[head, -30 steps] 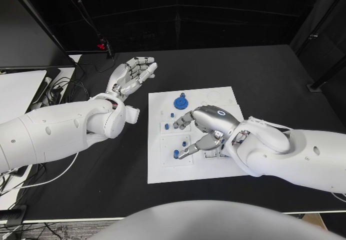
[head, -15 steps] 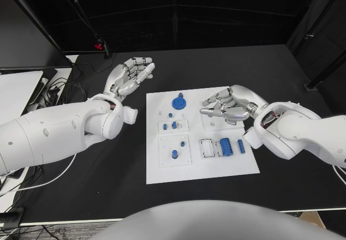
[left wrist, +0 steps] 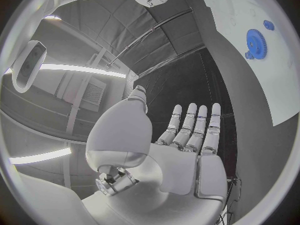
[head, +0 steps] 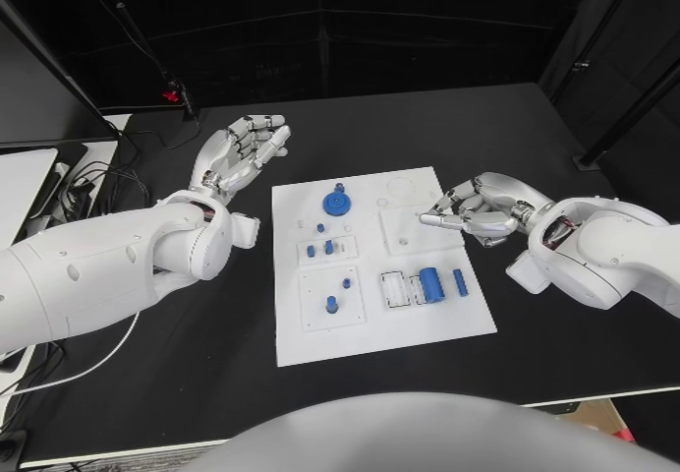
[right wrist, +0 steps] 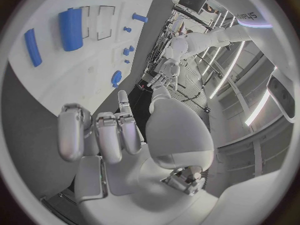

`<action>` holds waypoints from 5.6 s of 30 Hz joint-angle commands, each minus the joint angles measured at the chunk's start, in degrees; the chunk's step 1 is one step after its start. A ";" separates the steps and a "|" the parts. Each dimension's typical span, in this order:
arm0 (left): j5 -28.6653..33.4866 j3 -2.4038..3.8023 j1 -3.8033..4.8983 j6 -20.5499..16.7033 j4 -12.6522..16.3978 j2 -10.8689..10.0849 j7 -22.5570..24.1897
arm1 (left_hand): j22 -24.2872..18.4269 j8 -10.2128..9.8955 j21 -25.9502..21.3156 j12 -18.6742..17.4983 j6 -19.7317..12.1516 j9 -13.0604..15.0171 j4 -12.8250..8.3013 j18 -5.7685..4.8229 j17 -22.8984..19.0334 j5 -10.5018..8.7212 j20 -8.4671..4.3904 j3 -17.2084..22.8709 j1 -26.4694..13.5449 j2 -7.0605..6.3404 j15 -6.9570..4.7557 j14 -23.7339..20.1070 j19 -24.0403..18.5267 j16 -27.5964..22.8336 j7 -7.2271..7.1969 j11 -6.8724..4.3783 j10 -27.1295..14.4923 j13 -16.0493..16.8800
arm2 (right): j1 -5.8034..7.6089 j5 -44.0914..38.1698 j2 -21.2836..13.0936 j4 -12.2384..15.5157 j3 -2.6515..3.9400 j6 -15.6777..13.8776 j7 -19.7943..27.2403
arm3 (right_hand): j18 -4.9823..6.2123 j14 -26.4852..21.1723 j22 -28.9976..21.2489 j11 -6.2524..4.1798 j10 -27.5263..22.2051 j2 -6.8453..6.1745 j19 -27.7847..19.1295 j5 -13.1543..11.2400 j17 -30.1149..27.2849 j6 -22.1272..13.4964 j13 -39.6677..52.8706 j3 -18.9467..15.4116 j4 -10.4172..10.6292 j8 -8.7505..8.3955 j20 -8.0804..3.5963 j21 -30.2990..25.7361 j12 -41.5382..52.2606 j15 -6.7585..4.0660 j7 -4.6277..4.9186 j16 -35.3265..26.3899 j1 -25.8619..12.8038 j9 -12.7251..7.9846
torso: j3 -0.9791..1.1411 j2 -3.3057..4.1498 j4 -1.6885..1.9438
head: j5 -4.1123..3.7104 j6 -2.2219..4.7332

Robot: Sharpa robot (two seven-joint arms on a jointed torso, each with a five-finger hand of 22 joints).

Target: Assemble the parts on the task board

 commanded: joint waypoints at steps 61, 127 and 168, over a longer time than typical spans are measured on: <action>0.11 0.06 0.08 -0.21 0.44 -0.97 7.23 | -0.24 0.61 0.36 0.80 -0.46 -0.25 -0.15 0.32 -0.53 0.33 0.14 0.04 -0.03 1.04 -0.13 -0.21 0.42 0.78 8.79 -0.23 -0.33 -0.27 | -4.78 -25.69 7.41 -0.36 -0.40 18.30 -33.11 | -2.56 6.05 15.05 -1.48 6.14 0.51 6.32 -1.10 15.05 -1.39 15.05 1.32 0.04 10.03 -1.91 8.23 0.18 -1.71 -1.63 0.14 -3.50 3.15 | 0.01 -0.09 -0.17 | -3.28 -0.01; 0.11 0.06 -0.10 -0.01 -0.16 -0.70 6.77 | -0.34 0.73 0.33 1.01 -0.51 -0.36 -0.16 0.30 -0.79 0.34 0.14 -0.02 -0.03 1.33 -0.13 -0.23 0.35 0.97 8.79 -0.23 -0.38 -0.41 | -3.39 6.08 3.39 5.43 -0.28 -1.12 -19.13 | -2.56 6.05 15.05 -1.87 6.14 3.02 6.32 7.25 15.05 8.81 15.05 11.95 -1.58 -5.60 -2.12 8.23 0.18 -1.92 -1.98 0.14 6.89 -4.48 | -0.04 -0.05 -0.05 | -2.57 -0.01; 0.11 0.06 -0.09 0.10 -0.11 -0.85 6.66 | -0.44 0.76 0.32 1.06 -0.53 -0.38 -0.17 0.29 -0.86 0.35 0.14 -0.04 -0.02 1.39 -0.13 -0.24 0.29 1.02 8.79 -0.23 -0.40 -0.44 | -3.53 -26.77 11.37 3.98 -0.34 12.81 -34.07 | -2.56 6.05 15.05 -2.32 6.14 5.57 6.32 3.41 15.05 11.17 15.05 8.30 -0.08 -7.57 -2.27 8.23 0.18 -2.08 -2.48 0.14 4.75 -4.46 | 0.03 -0.02 -0.17 | -2.15 -0.01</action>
